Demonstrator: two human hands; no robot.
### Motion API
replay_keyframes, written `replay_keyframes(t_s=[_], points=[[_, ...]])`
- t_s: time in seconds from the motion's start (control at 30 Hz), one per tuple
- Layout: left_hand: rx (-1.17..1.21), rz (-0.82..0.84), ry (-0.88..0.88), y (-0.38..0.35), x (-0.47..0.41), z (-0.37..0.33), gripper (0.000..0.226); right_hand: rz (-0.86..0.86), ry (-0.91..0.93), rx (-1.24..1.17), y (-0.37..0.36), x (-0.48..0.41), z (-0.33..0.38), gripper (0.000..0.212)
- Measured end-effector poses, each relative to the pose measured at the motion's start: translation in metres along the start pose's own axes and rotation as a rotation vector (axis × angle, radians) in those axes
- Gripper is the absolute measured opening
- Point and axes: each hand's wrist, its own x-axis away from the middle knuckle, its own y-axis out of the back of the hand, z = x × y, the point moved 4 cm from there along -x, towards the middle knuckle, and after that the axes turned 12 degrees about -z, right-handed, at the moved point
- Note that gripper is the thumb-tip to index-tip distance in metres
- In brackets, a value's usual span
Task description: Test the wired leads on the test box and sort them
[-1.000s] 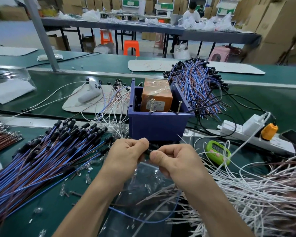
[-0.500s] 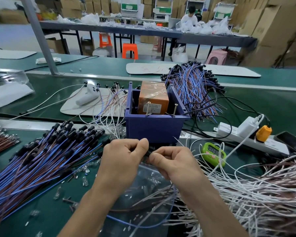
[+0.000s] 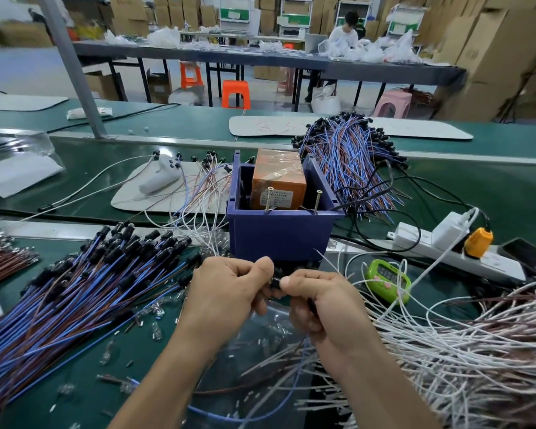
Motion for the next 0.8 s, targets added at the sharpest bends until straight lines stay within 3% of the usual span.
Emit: replay_keyframes(t_s=[0.07, 0.6, 0.8], points=[[0.000, 0.028, 0.036, -0.001, -0.001, 0.000, 0.044, -0.029, 0.022, 0.025, 0.002, -0.003, -0.002, 0.021], [-0.015, -0.015, 0.058, -0.001, -0.003, 0.005, 0.044, -0.015, -0.062, -0.042, -0.002, -0.008, -0.016, 0.039], [-0.092, -0.256, 0.009, 0.037, -0.014, 0.004, 0.040, -0.028, -0.026, 0.102, 0.009, -0.011, -0.008, 0.042]])
